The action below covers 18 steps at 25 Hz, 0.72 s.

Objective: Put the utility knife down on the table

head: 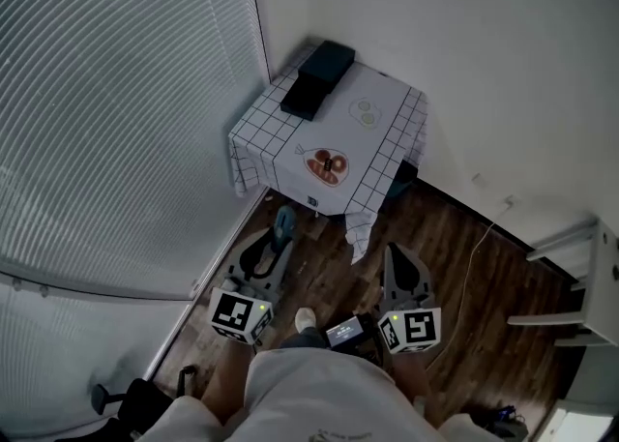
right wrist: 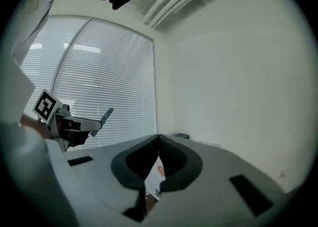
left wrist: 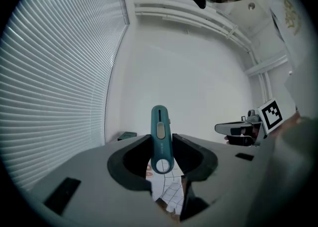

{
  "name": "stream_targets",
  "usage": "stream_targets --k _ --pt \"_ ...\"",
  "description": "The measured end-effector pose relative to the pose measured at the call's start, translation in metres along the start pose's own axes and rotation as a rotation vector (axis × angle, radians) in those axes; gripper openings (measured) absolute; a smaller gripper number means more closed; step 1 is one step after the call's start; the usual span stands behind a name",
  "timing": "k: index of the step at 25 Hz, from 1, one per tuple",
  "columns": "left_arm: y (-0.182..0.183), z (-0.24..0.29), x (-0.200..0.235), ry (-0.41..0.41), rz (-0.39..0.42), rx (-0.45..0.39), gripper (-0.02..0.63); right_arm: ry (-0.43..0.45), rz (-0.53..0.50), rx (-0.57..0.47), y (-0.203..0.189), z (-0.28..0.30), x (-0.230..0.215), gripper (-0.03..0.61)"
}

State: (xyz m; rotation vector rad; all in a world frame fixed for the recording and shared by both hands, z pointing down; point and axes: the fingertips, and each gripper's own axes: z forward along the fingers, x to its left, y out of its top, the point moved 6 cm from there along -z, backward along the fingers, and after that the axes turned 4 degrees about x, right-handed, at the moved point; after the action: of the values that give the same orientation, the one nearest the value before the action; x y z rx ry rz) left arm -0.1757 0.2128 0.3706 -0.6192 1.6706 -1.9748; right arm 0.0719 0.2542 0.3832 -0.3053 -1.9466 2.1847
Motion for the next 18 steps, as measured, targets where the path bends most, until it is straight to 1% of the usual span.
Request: stream_targets --k 4,10,15,18 --pt "0.0 0.009 0.022 -0.022 -0.003 0.0 0.14 -0.024 0.015 0.018 -0.004 0.014 0.007 0.008" --pt "0.001 0.03 0.035 -0.047 -0.026 -0.008 0.138 -0.045 0.032 0.052 -0.011 0.03 0.0 0.008" --pt "0.002 0.06 0.049 -0.035 -0.034 0.001 0.138 -0.031 0.034 0.063 -0.01 0.063 -0.017 0.008" --pt "0.005 0.078 0.057 -0.02 -0.041 0.006 0.138 -0.007 0.025 0.063 -0.006 0.089 -0.032 0.008"
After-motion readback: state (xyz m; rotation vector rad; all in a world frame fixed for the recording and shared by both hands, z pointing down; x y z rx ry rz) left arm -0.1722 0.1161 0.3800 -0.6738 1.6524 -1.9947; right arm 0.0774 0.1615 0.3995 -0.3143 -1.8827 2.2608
